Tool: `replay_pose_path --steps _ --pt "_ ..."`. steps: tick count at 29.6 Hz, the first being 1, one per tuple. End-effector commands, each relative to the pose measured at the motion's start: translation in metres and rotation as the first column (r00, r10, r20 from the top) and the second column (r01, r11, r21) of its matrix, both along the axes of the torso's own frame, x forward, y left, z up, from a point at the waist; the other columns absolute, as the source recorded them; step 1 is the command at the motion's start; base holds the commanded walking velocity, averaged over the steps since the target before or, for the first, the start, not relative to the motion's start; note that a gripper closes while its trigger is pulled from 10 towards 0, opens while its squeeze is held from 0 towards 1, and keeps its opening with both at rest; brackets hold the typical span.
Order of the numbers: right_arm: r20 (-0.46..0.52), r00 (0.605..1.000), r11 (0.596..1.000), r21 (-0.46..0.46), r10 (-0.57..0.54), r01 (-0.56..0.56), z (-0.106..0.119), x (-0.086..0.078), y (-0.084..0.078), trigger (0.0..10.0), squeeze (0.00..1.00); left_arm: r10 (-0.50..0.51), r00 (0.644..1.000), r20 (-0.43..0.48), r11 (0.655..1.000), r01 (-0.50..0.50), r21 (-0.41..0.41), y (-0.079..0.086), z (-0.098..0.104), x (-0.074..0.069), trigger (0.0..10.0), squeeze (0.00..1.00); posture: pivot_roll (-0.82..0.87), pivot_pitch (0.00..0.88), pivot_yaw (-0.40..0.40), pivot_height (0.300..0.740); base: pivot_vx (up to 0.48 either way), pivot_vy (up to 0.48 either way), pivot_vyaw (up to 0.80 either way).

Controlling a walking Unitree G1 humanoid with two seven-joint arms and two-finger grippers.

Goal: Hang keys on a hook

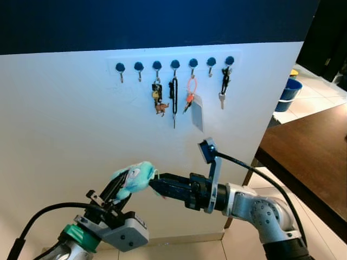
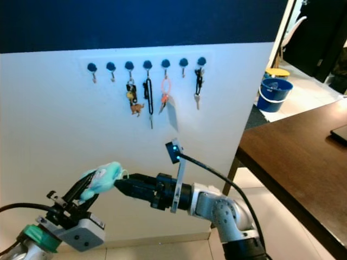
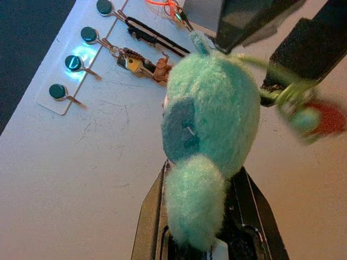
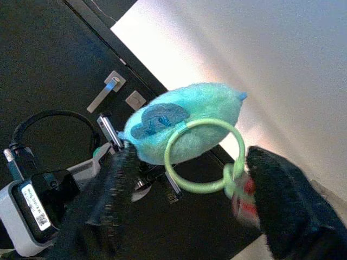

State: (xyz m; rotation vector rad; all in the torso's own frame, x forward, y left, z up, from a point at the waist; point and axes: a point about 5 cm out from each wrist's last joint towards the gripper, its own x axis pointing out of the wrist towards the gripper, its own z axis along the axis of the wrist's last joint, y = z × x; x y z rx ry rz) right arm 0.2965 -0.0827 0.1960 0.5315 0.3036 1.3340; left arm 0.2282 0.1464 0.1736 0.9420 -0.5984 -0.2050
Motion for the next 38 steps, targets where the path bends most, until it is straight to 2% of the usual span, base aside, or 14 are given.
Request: replay_pose_path --steps 1,4,5,9,10,16,26,29,32,34,35,36,37,38 --pt "0.005 1.000 1.000 -0.015 -0.017 0.017 -0.005 0.000 0.002 10.0 1.00 0.002 1.000 -0.008 1.000 -0.002 0.007 0.003 -0.001 -0.002 0.0 0.00 -0.20 0.029 0.114 0.740 0.000 0.000 0.00" --pt "0.005 1.000 1.000 -0.015 -0.017 0.017 -0.005 0.000 0.002 10.0 1.00 0.002 1.000 -0.008 1.000 -0.002 0.007 0.003 -0.001 -0.002 0.0 0.00 -0.20 0.029 0.114 0.740 0.000 0.000 0.00" --pt "0.025 0.998 0.998 -0.031 -0.052 0.053 -0.006 0.003 0.001 10.0 0.00 0.001 1.000 -0.012 1.000 -0.001 0.007 0.004 -0.001 -0.002 0.0 0.00 -0.20 0.029 0.114 0.740 0.000 0.000 0.00" --pt "0.045 0.992 0.991 -0.055 -0.121 0.123 -0.009 0.009 -0.004 10.0 0.00 0.014 1.000 -0.024 1.000 -0.014 -0.020 0.006 -0.002 -0.003 0.0 0.00 -0.19 0.031 0.110 0.740 0.000 0.000 0.00" --pt "0.009 0.964 0.964 0.025 -0.265 0.264 0.002 0.023 -0.035 10.0 0.00 0.041 0.996 -0.074 0.999 -0.042 -0.023 0.014 -0.009 -0.004 0.0 0.00 -0.20 0.038 0.115 0.740 0.000 0.000 0.00" --pt "-0.006 0.890 0.888 0.069 -0.455 0.454 0.014 0.035 -0.084 10.0 0.00 0.082 0.980 -0.182 0.997 -0.081 0.014 0.029 -0.023 -0.004 0.0 0.00 -0.21 0.045 0.125 0.740 0.000 0.000 0.00" --pt "0.066 0.795 0.789 -0.094 -0.604 0.607 -0.012 0.039 -0.088 10.0 0.00 0.082 0.926 -0.368 0.995 -0.095 -0.018 0.038 -0.036 -0.003 0.0 0.00 -0.21 0.053 0.134 0.740 0.000 0.000 0.00" --pt "0.170 0.752 0.722 -0.209 -0.637 0.659 -0.031 0.037 -0.070 10.0 0.00 0.081 0.787 -0.611 0.987 -0.147 -0.059 0.043 -0.060 -0.007 0.0 0.00 -0.20 0.056 0.135 0.740 0.000 0.000 0.00" --pt "0.226 0.734 0.687 -0.259 -0.640 0.679 -0.043 0.034 -0.057 10.0 0.00 0.065 0.650 -0.757 0.965 -0.234 -0.118 0.045 -0.073 -0.015 0.0 0.00 -0.19 0.060 0.125 0.740 0.000 0.000 0.00" --pt "0.199 0.720 0.674 -0.256 -0.665 0.693 -0.049 0.032 -0.050 10.0 0.00 -0.103 0.609 -0.786 0.863 -0.338 -0.376 0.037 -0.069 -0.018 0.0 0.00 -0.19 0.059 0.123 0.740 0.000 0.000 0.00" --pt "0.174 0.704 0.661 -0.248 -0.689 0.709 -0.050 0.032 -0.048 10.0 0.00 -0.172 0.628 -0.759 0.736 -0.429 -0.523 0.035 -0.064 -0.014 0.0 0.00 -0.19 0.059 0.125 0.740 0.000 0.000 0.00" --pt "0.158 0.692 0.651 -0.242 -0.705 0.719 -0.051 0.031 -0.047 10.0 0.00 -0.215 0.640 -0.738 0.636 -0.482 -0.603 0.033 -0.061 -0.012 0.0 0.00 -0.19 0.059 0.125 0.740 0.000 0.000 0.00" --pt "0.158 0.692 0.651 -0.242 -0.705 0.719 -0.051 0.031 -0.047 10.0 0.00 -0.215 0.640 -0.738 0.636 -0.482 -0.603 0.033 -0.061 -0.012 0.0 0.00 -0.19 0.059 0.125 0.740 0.000 0.000 0.00" --pt "0.136 0.681 0.642 -0.243 -0.720 0.727 -0.053 0.031 -0.047 10.0 0.00 -0.242 0.634 -0.734 0.554 -0.531 -0.641 0.033 -0.063 -0.011 0.0 0.00 -0.19 0.059 0.125 0.740 0.000 0.000 0.00"
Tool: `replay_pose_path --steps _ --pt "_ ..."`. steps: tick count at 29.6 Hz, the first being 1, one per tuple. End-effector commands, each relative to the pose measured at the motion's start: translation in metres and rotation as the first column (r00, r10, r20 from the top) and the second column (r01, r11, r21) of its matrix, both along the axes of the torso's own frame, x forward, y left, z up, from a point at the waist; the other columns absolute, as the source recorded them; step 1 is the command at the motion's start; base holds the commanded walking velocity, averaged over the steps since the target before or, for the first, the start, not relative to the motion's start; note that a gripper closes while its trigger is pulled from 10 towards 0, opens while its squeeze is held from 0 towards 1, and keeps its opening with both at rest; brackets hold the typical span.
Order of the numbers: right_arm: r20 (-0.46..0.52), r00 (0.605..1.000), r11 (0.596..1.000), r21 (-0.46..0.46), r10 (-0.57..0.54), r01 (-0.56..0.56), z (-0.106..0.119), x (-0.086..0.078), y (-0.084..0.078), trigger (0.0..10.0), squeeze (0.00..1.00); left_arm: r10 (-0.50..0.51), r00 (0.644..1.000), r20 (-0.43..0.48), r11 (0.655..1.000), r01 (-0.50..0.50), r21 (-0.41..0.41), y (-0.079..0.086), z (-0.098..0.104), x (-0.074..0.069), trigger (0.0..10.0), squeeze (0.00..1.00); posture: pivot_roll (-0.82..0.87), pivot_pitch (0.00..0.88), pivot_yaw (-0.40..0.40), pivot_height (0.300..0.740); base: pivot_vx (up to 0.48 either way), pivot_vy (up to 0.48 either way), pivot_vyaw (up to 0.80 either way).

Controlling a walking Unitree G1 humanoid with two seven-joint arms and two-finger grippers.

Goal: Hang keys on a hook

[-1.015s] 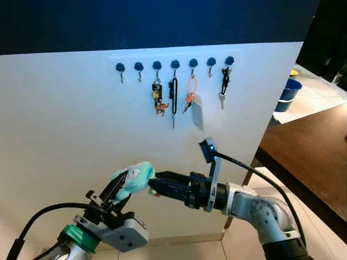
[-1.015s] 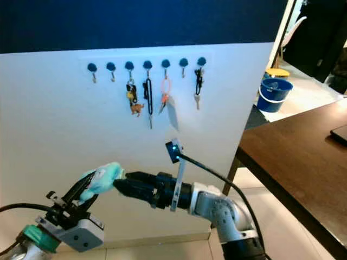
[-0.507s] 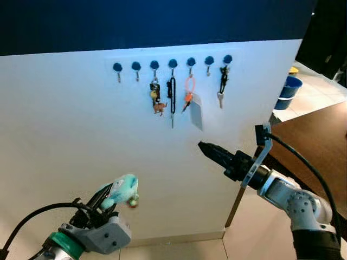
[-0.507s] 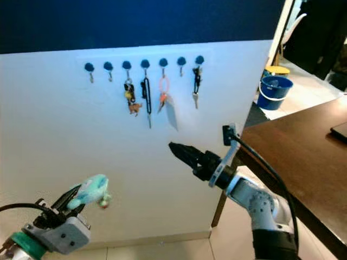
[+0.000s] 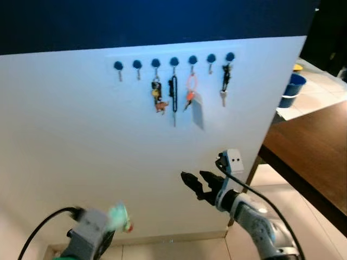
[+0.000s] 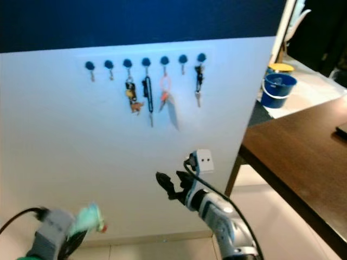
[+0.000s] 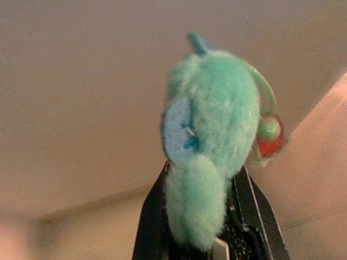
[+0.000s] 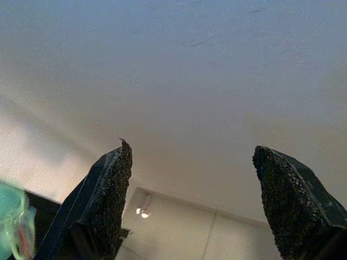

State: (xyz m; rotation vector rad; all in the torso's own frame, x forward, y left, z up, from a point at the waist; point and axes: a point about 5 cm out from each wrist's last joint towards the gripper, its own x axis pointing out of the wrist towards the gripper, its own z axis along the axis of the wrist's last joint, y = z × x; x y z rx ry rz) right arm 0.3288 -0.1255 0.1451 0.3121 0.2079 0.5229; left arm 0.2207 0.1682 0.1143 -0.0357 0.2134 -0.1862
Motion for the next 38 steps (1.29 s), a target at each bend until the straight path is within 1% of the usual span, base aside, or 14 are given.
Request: replay_pose_path --steps 1,4,8,11,12,13,15,16,19,20,25,31,35,38 --pt "-0.022 0.998 0.998 0.021 -0.051 0.052 -0.003 -0.002 -0.004 10.0 0.00 0.110 0.991 -0.082 0.986 -0.119 -0.114 0.010 -0.004 -0.004 0.0 0.00 -0.19 0.059 0.125 0.740 0.000 0.000 0.00" --pt "-0.046 0.995 0.996 0.004 -0.084 0.084 -0.009 -0.005 -0.004 10.0 0.00 0.185 0.961 -0.205 0.960 -0.221 -0.170 0.007 -0.022 -0.007 0.0 0.00 -0.20 0.059 0.129 0.740 0.000 0.000 0.00" --pt "-0.045 0.997 0.997 -0.033 -0.064 0.063 -0.014 -0.011 -0.001 10.0 0.00 0.249 0.930 -0.269 0.938 -0.301 -0.171 0.009 -0.031 -0.009 0.0 0.00 -0.20 0.063 0.131 0.740 0.000 0.000 0.00" --pt "-0.043 0.997 0.998 -0.041 -0.057 0.056 -0.015 -0.012 0.001 10.0 0.00 0.253 0.928 -0.273 0.937 -0.305 -0.170 0.009 -0.031 -0.008 0.0 0.00 -0.20 0.065 0.132 0.740 0.000 0.000 0.00" --pt "-0.029 0.998 0.996 -0.059 -0.064 0.062 -0.016 -0.013 0.003 10.0 0.00 0.235 0.930 -0.282 0.952 -0.279 -0.127 0.009 -0.028 -0.006 1.9 0.00 -0.20 0.065 0.130 0.740 0.000 0.000 0.00" --pt "-0.015 0.998 0.995 -0.079 -0.069 0.067 -0.016 -0.012 0.003 10.0 0.00 0.238 0.940 -0.246 0.964 -0.259 -0.060 0.011 -0.023 -0.002 8.5 0.00 -0.20 0.065 0.131 0.740 0.000 0.000 0.00" --pt "-0.005 0.997 0.993 -0.093 -0.075 0.074 -0.017 -0.012 0.004 10.0 0.00 0.240 0.944 -0.229 0.968 -0.251 -0.022 0.013 -0.019 0.000 8.5 0.00 -0.20 0.065 0.134 0.740 0.000 0.000 0.00" --pt "0.031 0.997 0.988 -0.137 -0.067 0.071 -0.015 -0.011 0.007 10.0 0.00 0.266 0.952 -0.151 0.964 -0.262 0.044 0.017 -0.009 0.006 10.0 0.00 -0.20 0.063 0.137 0.740 0.000 0.000 0.00" --pt "0.061 0.996 0.983 -0.166 -0.064 0.073 -0.014 -0.011 0.008 10.0 0.00 0.294 0.948 -0.119 0.955 -0.288 0.072 0.019 -0.006 0.009 10.0 0.00 -0.20 0.063 0.140 0.740 0.000 0.000 0.00" --pt "0.111 0.990 0.976 -0.191 -0.081 0.101 -0.012 -0.012 0.007 10.0 0.00 0.351 0.933 -0.074 0.933 -0.342 0.110 0.024 0.000 0.016 10.0 0.00 -0.20 0.063 0.140 0.740 0.000 0.000 0.00" --pt "0.145 0.978 0.971 -0.165 -0.148 0.171 -0.010 -0.014 0.003 10.0 0.00 0.409 0.913 0.013 0.904 -0.407 0.135 0.030 0.012 0.024 10.0 0.00 -0.20 0.063 0.133 0.740 0.000 0.000 0.00" --pt "0.168 0.969 0.966 -0.156 -0.179 0.206 -0.009 -0.017 0.003 10.0 0.00 0.455 0.889 0.050 0.883 -0.458 0.104 0.037 0.015 0.024 10.0 0.00 -0.22 0.063 0.142 0.740 0.000 0.000 0.00" --pt "0.153 0.974 0.968 -0.159 -0.170 0.194 -0.014 -0.019 0.003 10.0 0.00 0.459 0.881 0.118 0.880 -0.469 0.078 0.038 0.020 0.024 10.0 0.00 -0.22 0.072 0.142 0.740 0.000 0.000 0.00" --pt "0.139 0.978 0.972 -0.154 -0.157 0.178 -0.017 -0.020 0.003 10.0 0.00 0.486 0.858 0.165 0.865 -0.499 0.047 0.041 0.027 0.025 10.0 0.00 -0.21 0.073 0.137 0.740 0.176 0.000 -0.80"
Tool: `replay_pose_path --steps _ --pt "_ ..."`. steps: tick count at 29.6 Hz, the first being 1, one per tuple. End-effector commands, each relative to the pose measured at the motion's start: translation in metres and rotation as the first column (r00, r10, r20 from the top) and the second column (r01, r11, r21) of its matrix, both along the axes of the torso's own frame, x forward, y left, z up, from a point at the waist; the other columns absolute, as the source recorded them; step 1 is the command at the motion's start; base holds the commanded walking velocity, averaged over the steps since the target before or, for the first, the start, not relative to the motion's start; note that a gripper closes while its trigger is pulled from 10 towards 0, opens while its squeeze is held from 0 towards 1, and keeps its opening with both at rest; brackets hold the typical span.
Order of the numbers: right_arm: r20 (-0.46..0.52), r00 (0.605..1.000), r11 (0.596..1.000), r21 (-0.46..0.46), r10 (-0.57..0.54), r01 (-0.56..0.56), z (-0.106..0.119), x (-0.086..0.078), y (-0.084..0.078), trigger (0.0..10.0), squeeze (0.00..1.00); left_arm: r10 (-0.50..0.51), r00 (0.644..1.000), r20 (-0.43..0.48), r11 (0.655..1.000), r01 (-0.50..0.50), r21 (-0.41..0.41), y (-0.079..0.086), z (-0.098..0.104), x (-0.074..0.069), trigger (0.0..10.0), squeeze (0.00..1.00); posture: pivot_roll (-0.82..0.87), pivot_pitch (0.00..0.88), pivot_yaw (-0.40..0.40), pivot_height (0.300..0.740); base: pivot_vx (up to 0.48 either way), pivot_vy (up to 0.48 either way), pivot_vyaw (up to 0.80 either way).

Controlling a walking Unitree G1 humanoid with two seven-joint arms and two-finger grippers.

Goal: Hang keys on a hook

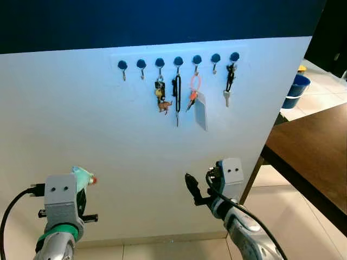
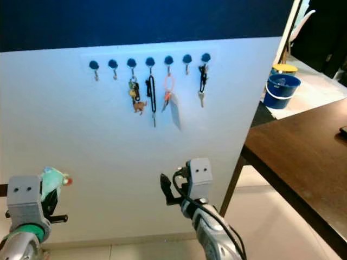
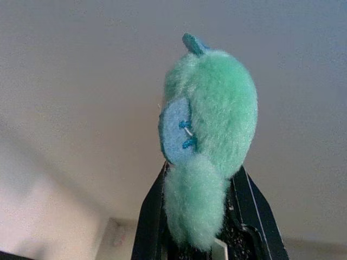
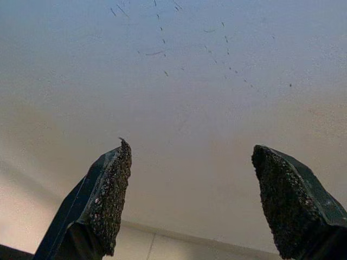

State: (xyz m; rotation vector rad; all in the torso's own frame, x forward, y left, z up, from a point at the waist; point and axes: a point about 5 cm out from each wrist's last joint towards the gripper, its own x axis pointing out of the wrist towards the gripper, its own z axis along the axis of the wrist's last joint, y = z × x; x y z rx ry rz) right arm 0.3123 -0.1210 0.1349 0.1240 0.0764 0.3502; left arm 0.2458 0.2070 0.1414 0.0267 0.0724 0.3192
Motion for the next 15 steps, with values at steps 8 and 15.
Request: replay_pose_path --steps 8,15 --pt "-0.001 0.999 0.999 -0.004 0.045 -0.045 -0.0067 -0.0050 0.0012 10.0 0.00 0.043 0.998 0.047 0.999 -0.044 0.009 0.0076 0.0040 -0.0034 10.0 0.00 -0.20 0.076 0.120 0.740 0.363 0.000 -0.30" --pt "0.008 0.996 0.996 -0.021 0.091 -0.091 -0.0049 -0.0058 0.0037 10.0 0.00 0.051 0.994 0.098 0.999 -0.052 0.005 0.0072 0.0078 -0.0045 10.0 0.00 -0.20 0.076 0.120 0.740 0.327 0.000 0.00"
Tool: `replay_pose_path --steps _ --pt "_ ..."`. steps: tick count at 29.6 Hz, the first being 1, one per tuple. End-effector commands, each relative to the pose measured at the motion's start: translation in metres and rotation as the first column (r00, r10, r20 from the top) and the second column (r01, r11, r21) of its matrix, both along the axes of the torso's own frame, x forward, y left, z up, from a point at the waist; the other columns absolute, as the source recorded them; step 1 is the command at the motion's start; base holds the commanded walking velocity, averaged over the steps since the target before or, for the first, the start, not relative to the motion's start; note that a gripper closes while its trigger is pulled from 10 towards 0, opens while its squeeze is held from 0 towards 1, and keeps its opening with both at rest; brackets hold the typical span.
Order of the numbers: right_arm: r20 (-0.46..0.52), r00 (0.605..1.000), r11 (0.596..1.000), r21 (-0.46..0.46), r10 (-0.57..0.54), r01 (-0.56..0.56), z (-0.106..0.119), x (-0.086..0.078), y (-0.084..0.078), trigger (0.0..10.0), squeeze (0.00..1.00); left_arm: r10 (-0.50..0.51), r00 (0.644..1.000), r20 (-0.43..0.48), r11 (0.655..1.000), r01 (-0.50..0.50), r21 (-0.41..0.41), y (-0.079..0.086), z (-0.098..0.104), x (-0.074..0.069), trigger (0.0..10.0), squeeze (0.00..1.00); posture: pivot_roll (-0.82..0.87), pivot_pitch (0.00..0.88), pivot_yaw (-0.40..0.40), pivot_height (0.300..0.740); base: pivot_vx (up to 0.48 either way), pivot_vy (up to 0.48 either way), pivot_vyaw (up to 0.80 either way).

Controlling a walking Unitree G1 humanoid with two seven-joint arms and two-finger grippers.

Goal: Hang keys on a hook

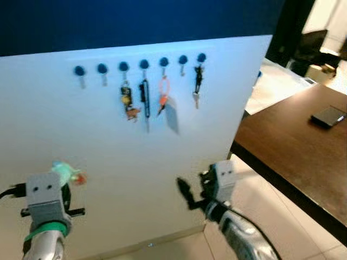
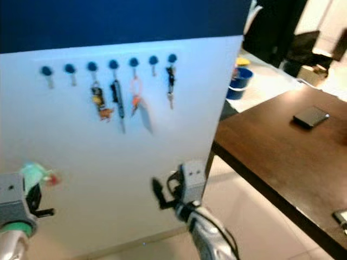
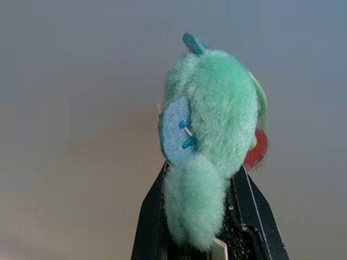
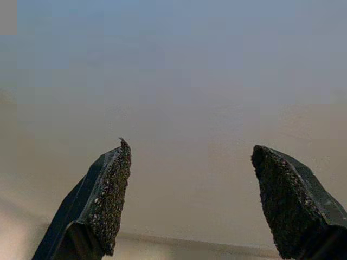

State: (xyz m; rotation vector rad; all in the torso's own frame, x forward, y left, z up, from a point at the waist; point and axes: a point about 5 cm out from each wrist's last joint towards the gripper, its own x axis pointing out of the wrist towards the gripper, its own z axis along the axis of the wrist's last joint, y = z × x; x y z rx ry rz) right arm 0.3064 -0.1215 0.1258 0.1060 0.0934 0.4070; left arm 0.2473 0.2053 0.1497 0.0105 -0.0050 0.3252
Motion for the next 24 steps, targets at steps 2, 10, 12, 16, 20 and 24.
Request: replay_pose_path --steps 2,10,12,16,20,24 --pt "0.023 0.998 0.999 -0.011 0.051 -0.050 0.005 -0.001 0.004 10.0 0.00 0.050 0.998 0.043 0.999 -0.050 0.001 0.008 0.002 -0.007 10.0 0.00 -0.20 0.076 0.120 0.740 0.000 0.000 0.00" --pt "0.013 0.989 0.989 -0.040 0.145 -0.144 0.001 -0.006 0.009 10.0 0.00 0.099 0.986 0.132 0.995 -0.099 -0.012 0.015 0.011 -0.013 10.0 0.00 -0.20 0.073 0.117 0.740 0.000 0.000 0.00" --pt "0.011 0.988 0.987 -0.045 0.155 -0.154 0.000 -0.007 0.010 10.0 0.00 0.100 0.985 0.138 0.995 -0.099 -0.012 0.015 0.012 -0.014 10.0 0.00 -0.20 0.073 0.117 0.740 0.000 0.000 0.00" --pt "0.009 0.986 0.985 -0.052 0.167 -0.166 -0.002 -0.008 0.011 10.0 0.00 0.046 0.982 0.182 0.999 -0.047 0.002 0.013 0.016 -0.018 10.0 0.00 -0.20 0.068 0.119 0.740 0.000 0.000 0.00" --pt "0.011 0.985 0.984 -0.061 0.171 -0.170 -0.003 -0.008 0.011 10.0 0.00 -0.054 0.963 0.262 0.998 0.043 0.048 0.006 0.029 -0.023 10.0 0.00 -0.20 0.061 0.116 0.740 0.000 0.000 0.00" --pt "0.008 0.985 0.983 -0.068 0.172 -0.171 -0.005 -0.007 0.009 10.0 0.00 -0.114 0.944 0.309 0.990 0.083 0.113 0.006 0.042 -0.027 10.0 0.00 -0.20 0.060 0.112 0.740 0.000 0.000 0.00"
